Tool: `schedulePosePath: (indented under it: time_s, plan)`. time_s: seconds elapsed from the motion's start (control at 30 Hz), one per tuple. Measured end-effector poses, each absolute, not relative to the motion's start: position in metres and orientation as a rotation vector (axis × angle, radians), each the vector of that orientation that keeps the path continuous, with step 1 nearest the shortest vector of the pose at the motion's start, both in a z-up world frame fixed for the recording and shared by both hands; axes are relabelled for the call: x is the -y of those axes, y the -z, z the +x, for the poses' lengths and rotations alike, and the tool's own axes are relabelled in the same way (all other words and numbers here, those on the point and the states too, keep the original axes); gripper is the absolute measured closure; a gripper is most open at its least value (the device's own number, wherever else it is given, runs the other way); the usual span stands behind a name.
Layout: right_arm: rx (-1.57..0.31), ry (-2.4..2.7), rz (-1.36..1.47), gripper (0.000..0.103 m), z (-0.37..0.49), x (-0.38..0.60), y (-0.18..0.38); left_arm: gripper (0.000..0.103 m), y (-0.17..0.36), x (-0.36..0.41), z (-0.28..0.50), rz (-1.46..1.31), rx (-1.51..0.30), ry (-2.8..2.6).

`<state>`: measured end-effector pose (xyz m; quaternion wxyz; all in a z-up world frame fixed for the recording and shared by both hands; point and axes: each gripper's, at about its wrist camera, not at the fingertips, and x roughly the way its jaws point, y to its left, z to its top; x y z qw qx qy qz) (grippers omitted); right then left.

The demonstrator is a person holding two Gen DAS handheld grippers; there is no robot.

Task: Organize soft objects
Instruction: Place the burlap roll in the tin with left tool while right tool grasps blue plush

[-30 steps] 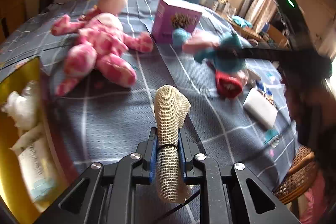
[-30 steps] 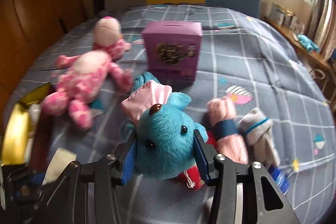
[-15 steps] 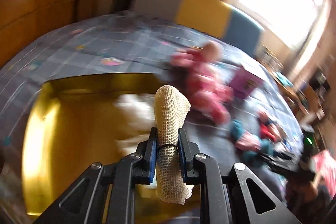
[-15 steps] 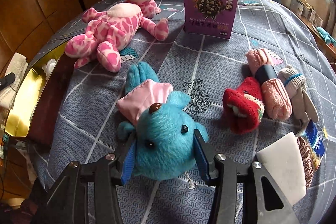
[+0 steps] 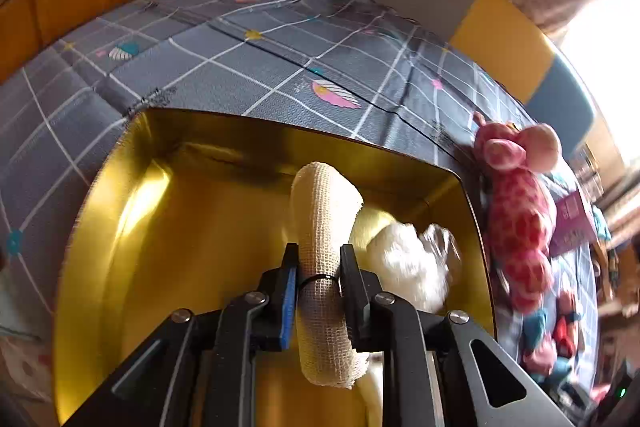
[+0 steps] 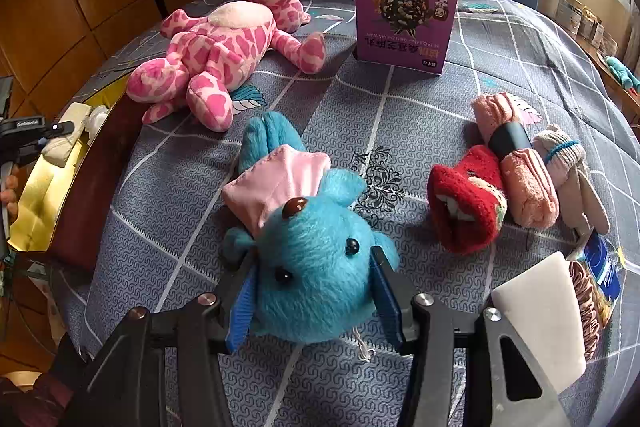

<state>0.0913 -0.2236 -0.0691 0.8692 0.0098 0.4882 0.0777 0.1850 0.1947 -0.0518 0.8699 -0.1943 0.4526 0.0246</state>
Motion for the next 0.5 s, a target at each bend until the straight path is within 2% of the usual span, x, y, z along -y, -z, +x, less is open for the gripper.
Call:
schedulePosePath:
  time_s: [0.03,0.13,0.2,0.27,0.5]
  plan:
    - [-1.022,-0.161,0.017,0.050,0.091,0.223,0.069,0.082,0.054,-0.195,0.189,-0.407,-0.948,-0.057]
    - [-1.025,-0.157,-0.005,0.050,0.090,0.220,0.069,0.072,0.063,-0.189,0.201,-0.393,-0.973,-0.064]
    - [-1.026,-0.154,-0.014,0.050,0.090,0.220,0.069,0.055,0.063,-0.187,0.199,-0.386,-0.972,-0.065]
    - [-1.028,-0.149,-0.010,0.050,0.090,0.220,0.070,0.044,0.057,-0.186,0.193,-0.367,-0.941,-0.082]
    - [-1.021,-0.138,-0.003,0.049,0.089,0.219,0.070,0.040,0.030,-0.176,0.151,-0.211,-0.841,-0.126]
